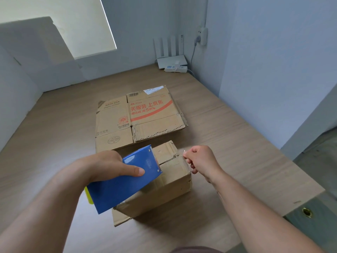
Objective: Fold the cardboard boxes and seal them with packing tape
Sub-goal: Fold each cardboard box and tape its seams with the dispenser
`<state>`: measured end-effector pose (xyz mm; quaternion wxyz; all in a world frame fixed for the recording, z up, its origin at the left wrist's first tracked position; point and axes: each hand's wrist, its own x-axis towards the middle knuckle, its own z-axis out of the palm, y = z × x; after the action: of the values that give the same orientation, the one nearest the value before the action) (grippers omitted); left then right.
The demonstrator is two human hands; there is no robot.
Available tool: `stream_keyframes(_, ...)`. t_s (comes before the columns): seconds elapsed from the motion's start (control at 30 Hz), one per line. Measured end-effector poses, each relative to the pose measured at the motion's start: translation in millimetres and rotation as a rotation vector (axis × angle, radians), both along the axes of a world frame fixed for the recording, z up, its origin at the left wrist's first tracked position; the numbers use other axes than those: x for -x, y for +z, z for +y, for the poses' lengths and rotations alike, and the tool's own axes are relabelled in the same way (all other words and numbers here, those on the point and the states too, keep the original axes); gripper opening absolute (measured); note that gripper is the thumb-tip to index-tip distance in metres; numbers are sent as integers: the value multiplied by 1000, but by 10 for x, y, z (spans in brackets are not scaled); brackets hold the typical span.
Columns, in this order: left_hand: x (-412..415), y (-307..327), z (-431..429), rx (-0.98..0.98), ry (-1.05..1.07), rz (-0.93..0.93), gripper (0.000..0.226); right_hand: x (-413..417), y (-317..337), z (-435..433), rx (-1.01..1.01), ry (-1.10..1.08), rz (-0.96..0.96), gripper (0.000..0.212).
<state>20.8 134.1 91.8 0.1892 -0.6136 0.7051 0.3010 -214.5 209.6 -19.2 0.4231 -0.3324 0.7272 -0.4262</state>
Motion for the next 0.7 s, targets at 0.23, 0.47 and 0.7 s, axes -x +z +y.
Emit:
stream_keyframes(0.23,194,-68,-14,-7,-28,-26,55,61,-120,9,-250,18,-40,41)
stream_keyframes(0.47,221,-59,-64,-50,11,-55,61,-157,-98,70,55,-91,330,43)
stream_keyframes(0.7,233,-33,-128,-68,27,-57,62,-474,-144,-44,19,-52,434,38)
